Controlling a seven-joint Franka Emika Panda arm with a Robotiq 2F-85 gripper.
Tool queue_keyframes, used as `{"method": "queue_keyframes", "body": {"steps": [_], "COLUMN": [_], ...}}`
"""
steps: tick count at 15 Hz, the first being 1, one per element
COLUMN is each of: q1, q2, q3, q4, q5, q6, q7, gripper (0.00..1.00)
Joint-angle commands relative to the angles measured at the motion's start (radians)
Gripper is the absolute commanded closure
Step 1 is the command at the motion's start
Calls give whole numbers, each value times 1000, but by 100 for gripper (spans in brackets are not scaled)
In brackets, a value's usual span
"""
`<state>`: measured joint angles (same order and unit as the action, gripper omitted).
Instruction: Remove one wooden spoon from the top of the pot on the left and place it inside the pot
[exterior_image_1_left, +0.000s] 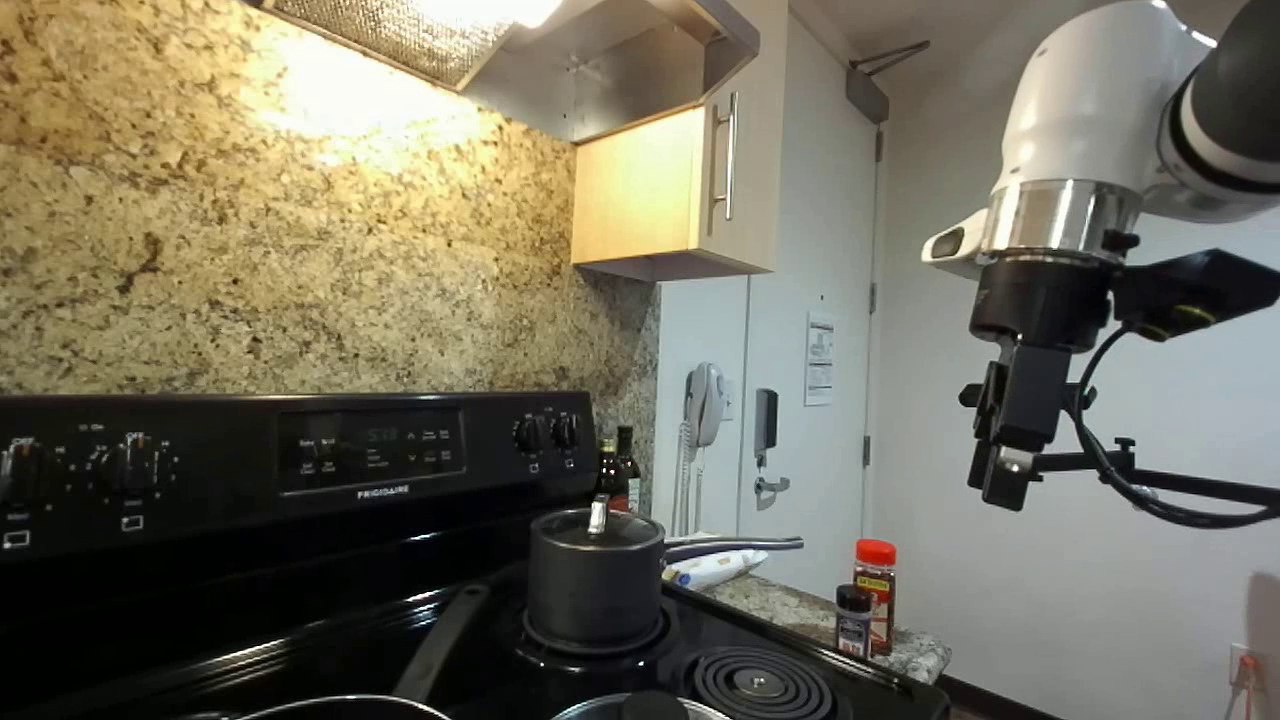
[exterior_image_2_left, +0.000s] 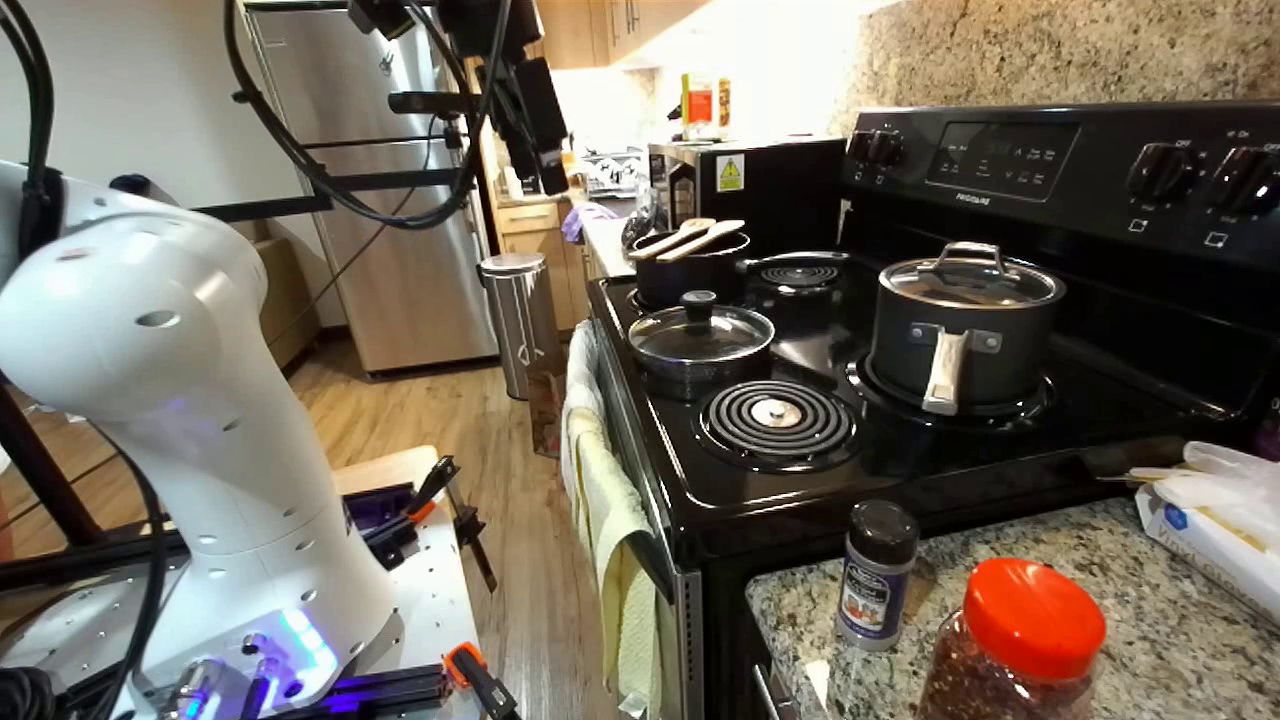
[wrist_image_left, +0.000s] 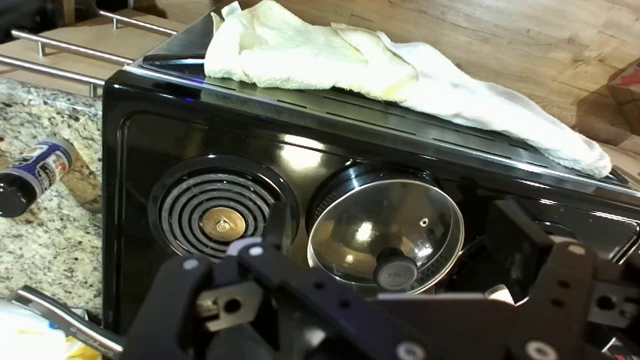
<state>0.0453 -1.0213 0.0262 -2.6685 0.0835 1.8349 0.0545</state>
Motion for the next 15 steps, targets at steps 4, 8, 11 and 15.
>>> {"method": "queue_keyframes", "body": {"steps": [4, 8, 11, 15], "q1": [25, 62, 83, 112], "q2": [228, 374, 478, 617], "q3": [45, 79, 99, 113], "q4": [165, 274, 360, 471], "q5": [-63, -82, -83, -66], "q6": [-20, -16, -15, -18], "q7": [-92, -114, -118, -126], "gripper": [0, 0, 0, 0]}}
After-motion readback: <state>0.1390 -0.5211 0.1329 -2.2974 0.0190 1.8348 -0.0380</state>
